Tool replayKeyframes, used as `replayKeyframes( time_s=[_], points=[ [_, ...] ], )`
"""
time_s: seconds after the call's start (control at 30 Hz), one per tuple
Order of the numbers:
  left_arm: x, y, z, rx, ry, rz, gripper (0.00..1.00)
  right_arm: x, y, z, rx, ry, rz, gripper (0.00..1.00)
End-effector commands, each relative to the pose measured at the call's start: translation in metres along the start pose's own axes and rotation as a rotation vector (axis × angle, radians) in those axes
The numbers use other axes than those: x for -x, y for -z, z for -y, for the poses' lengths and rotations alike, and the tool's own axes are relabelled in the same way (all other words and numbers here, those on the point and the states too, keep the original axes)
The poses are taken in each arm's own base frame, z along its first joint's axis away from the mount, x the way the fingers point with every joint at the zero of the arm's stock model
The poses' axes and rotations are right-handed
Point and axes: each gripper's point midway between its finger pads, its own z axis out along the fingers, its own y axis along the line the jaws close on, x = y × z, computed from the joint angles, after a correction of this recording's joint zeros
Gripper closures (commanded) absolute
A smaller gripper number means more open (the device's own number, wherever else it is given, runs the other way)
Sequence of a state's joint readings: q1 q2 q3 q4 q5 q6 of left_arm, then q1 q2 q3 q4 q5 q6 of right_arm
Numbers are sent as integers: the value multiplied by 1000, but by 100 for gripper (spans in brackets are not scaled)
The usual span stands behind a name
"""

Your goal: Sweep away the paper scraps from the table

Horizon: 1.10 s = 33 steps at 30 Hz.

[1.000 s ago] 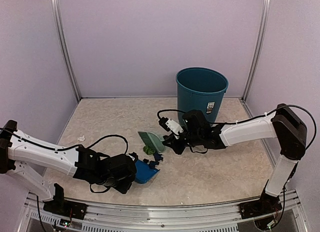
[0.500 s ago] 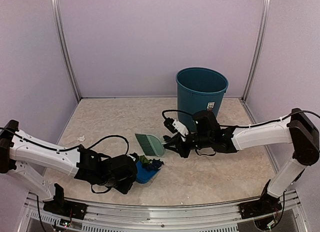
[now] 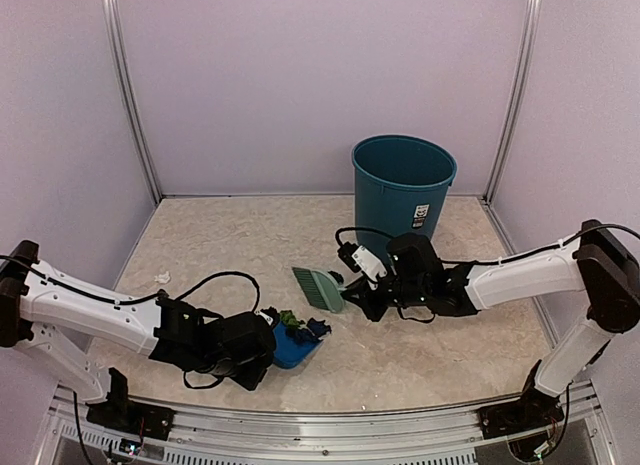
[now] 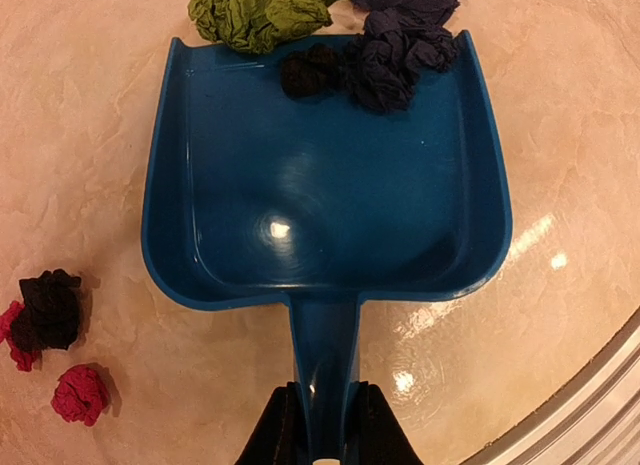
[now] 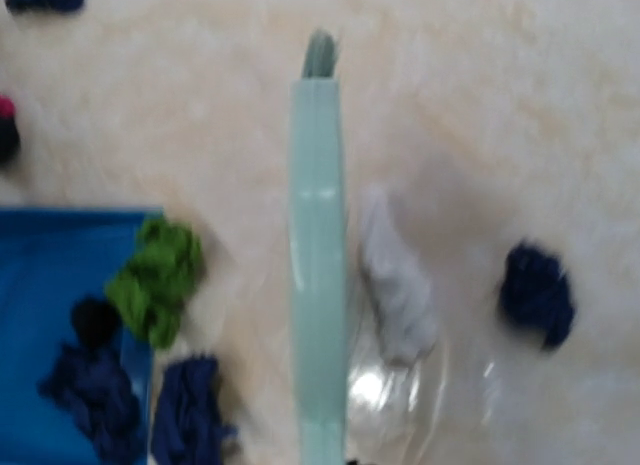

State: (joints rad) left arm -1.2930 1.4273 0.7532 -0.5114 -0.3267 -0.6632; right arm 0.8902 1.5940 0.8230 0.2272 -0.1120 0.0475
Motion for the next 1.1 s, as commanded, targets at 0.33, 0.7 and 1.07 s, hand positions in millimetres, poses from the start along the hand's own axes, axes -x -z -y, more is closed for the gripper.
replayKeyframes(
  time_s=[0.33, 0.7, 1.07],
  points=[
    [-4, -12, -5, 26, -25, 12, 87, -31, -12, -57, 222, -30, -4, 100],
    [14, -10, -8, 76, -23, 149, 90, -22, -10, -70, 267, -33, 20, 100],
    [34, 2, 3, 79, -27, 327, 92, -6, 0, -62, 219, -57, 52, 100]
  ],
)
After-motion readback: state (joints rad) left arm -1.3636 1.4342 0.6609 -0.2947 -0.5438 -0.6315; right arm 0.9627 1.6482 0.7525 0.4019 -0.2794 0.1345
